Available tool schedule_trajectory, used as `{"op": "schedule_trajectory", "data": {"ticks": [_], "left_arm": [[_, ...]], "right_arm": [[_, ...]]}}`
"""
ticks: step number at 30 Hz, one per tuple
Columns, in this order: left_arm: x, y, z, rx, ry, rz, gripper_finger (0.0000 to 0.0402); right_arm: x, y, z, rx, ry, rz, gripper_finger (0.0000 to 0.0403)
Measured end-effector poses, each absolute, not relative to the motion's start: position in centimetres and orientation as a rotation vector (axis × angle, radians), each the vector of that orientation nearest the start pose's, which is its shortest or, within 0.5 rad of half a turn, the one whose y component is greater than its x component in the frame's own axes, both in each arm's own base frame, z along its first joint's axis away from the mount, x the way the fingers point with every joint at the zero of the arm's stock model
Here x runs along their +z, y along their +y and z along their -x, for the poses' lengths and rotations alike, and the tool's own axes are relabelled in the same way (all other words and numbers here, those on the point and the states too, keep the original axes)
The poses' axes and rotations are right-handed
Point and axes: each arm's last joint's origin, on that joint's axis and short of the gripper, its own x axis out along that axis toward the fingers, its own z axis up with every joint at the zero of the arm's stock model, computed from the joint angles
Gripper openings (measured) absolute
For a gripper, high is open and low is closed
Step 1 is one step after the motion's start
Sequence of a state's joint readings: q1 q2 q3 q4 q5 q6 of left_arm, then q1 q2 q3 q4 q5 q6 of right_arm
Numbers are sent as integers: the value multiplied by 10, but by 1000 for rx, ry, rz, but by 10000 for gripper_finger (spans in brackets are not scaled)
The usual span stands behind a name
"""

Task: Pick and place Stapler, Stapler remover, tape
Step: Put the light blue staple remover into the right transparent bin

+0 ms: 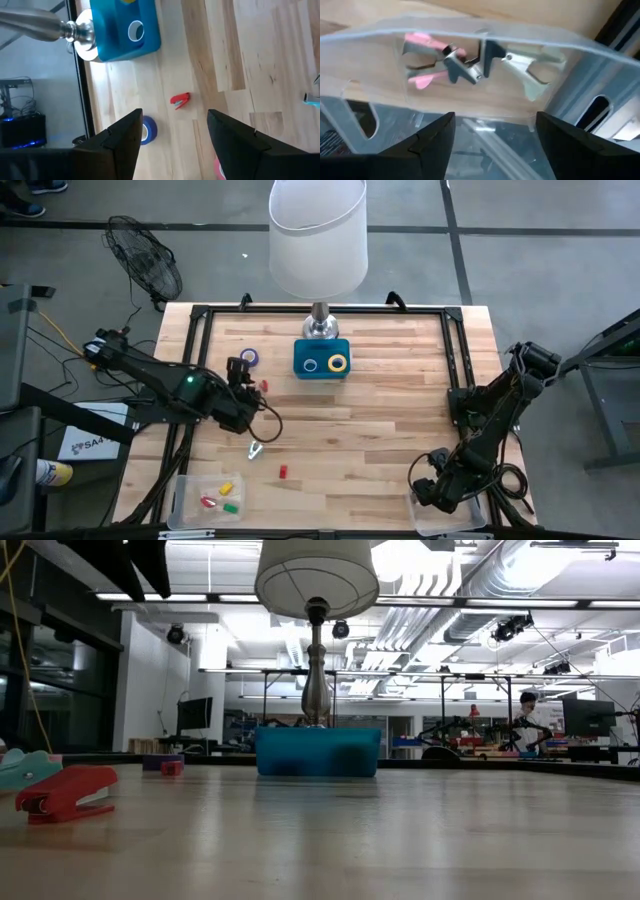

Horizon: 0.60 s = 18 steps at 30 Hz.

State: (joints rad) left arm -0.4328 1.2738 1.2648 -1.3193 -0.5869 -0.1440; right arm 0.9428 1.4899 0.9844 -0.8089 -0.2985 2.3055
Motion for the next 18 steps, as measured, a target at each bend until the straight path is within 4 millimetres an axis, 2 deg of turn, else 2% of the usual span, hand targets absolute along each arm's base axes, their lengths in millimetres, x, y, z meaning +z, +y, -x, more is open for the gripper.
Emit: {"op": "schedule_trajectory", "data": {"ticks": [4,10,18], "left_arm": [[329,-71,-192,213,1124,-511,217],[329,-67,-182,261,1184,-466,217],[328,-68,-181,321,1191,-274,217]], "right_arm": [[207,215,-151,-913,1622,-1259,285],[215,202,-164,-840,1513,-1280,288],[235,161,-181,-738,1272,-1181,289]]}}
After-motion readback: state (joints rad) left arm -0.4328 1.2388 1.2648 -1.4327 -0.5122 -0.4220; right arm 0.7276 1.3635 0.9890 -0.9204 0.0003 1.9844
